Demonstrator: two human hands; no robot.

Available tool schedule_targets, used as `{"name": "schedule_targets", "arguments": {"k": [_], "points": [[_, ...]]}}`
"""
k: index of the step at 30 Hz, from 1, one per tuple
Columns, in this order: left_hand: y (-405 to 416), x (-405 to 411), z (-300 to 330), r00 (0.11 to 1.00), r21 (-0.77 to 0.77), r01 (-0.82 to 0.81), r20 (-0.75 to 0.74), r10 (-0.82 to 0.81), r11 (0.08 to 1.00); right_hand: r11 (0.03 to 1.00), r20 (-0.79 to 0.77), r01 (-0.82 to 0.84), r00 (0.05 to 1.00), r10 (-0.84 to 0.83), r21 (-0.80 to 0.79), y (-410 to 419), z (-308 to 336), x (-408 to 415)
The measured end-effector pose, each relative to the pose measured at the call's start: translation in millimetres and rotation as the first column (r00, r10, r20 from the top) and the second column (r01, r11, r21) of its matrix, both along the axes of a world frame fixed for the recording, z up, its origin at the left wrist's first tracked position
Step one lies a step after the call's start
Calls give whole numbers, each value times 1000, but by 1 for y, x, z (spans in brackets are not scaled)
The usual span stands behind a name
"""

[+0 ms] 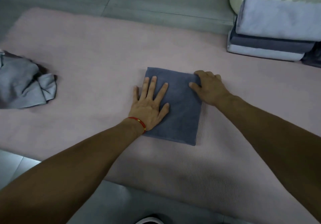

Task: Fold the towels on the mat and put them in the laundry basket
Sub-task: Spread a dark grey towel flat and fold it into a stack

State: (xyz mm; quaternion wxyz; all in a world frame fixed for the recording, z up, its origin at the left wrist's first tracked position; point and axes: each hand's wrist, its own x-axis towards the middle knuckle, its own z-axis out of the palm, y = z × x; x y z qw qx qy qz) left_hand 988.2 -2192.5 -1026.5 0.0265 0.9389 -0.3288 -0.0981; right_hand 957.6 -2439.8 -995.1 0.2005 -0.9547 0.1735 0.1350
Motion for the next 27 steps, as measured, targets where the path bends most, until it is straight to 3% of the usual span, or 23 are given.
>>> {"name": "schedule_targets", "arguments": {"k": [2,4,7,11,16,23,25,26,27], "points": [[-6,-11,11,998,32,-15,69,13,999,995,36,71,997,-73,68,0,4,4],[-16,-36,23,989,-63,20,147,-10,998,978,71,135,987,-147,157,4,10,11],[-32,-83,29,992,-199,48,120,-24,979,905,36,262,956,-291,336,5,18,21],[-50,-112,22,998,-44,-39,50,41,998,772,-42,372,911,-411,516,1,22,23],[-55,-123,26,999,17,2,53,-3,1000,616,-70,494,811,-581,613,-10,28,-17],[-30,-155,30,970,86,209,104,-218,974,268,-179,645,541,-822,716,-2,38,-160],[-22,-160,28,963,129,243,87,-255,962,288,-159,626,558,-814,725,8,44,-196],[-18,-160,28,961,136,257,72,-268,957,410,-91,608,624,-776,680,11,45,-210],[-16,-159,28,958,137,271,56,-281,953,602,3,557,733,-681,573,10,45,-219]]}}
